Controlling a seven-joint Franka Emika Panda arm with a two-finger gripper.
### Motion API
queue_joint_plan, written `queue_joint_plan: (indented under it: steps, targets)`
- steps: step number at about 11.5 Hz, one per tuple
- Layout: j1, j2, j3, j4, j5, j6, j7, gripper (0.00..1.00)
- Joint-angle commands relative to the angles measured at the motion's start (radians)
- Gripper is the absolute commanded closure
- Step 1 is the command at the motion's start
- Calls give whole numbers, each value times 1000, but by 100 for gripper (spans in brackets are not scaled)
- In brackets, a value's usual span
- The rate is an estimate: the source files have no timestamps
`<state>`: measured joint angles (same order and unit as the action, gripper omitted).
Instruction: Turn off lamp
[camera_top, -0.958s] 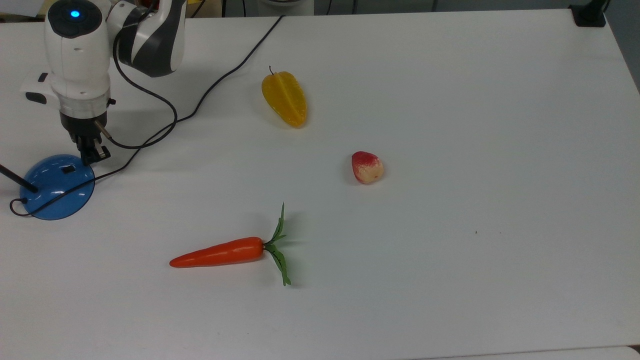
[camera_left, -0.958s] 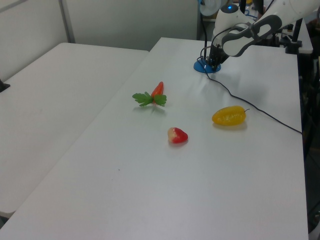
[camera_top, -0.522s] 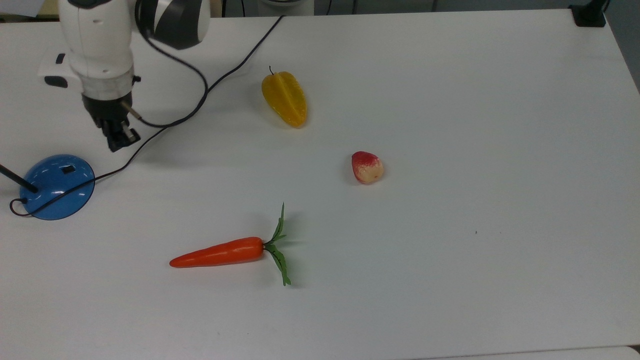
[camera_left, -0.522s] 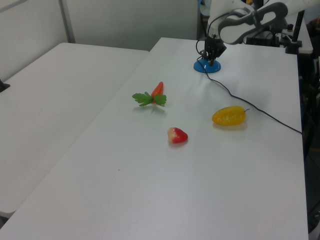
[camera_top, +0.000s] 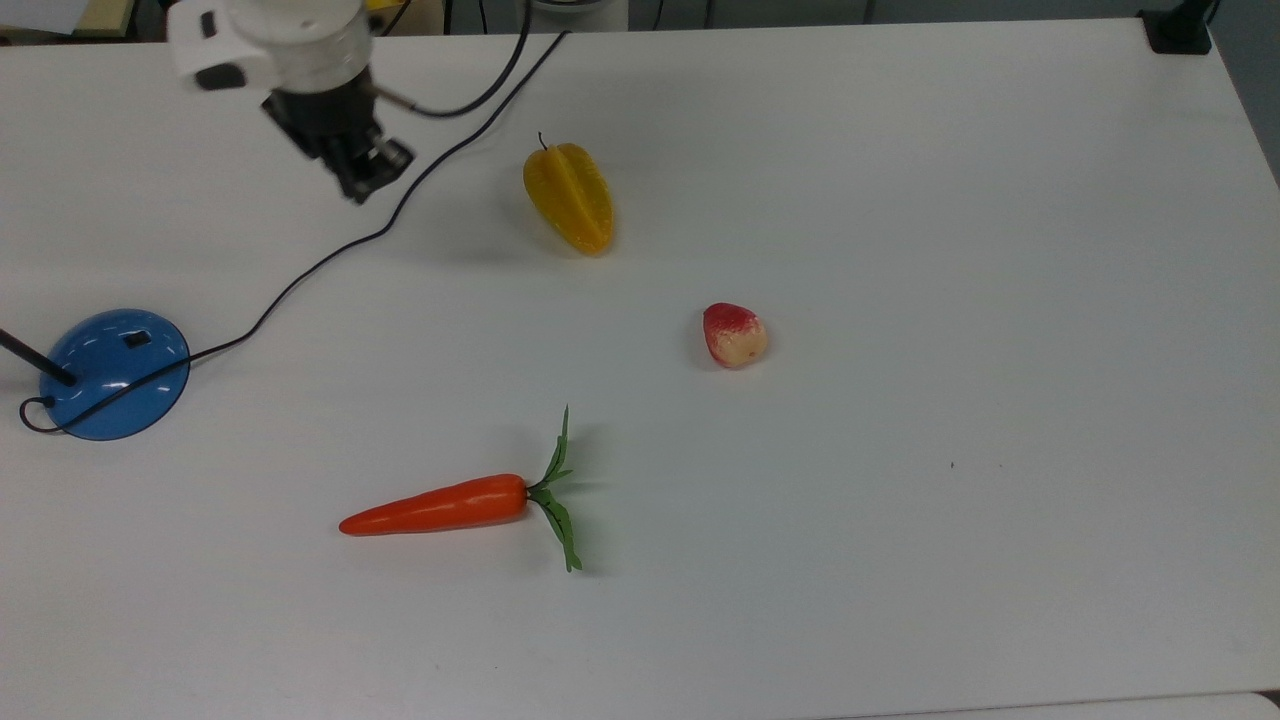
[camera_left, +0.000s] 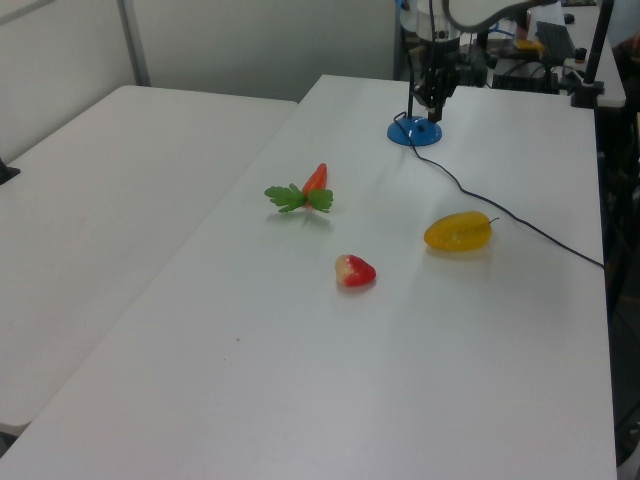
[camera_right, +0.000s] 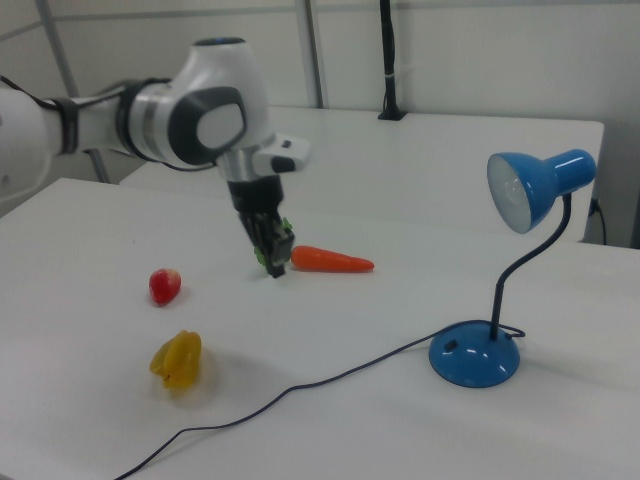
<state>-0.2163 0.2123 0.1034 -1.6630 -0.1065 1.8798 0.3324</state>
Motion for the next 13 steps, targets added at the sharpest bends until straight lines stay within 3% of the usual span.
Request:
queue_joint_plan:
  steps: [1,3,6,7,13]
  targets:
    - [37,-118,15,-29,85,-135,-93,78]
    - [80,-165,15,-37,90,-191,-119,62]
    - [92,-211,15,-66,90,-199,-221,7]
    - [94,-234,15,-89,87,-191,-240,0]
    - [92,-251,15,-93,83,-195,-251,0]
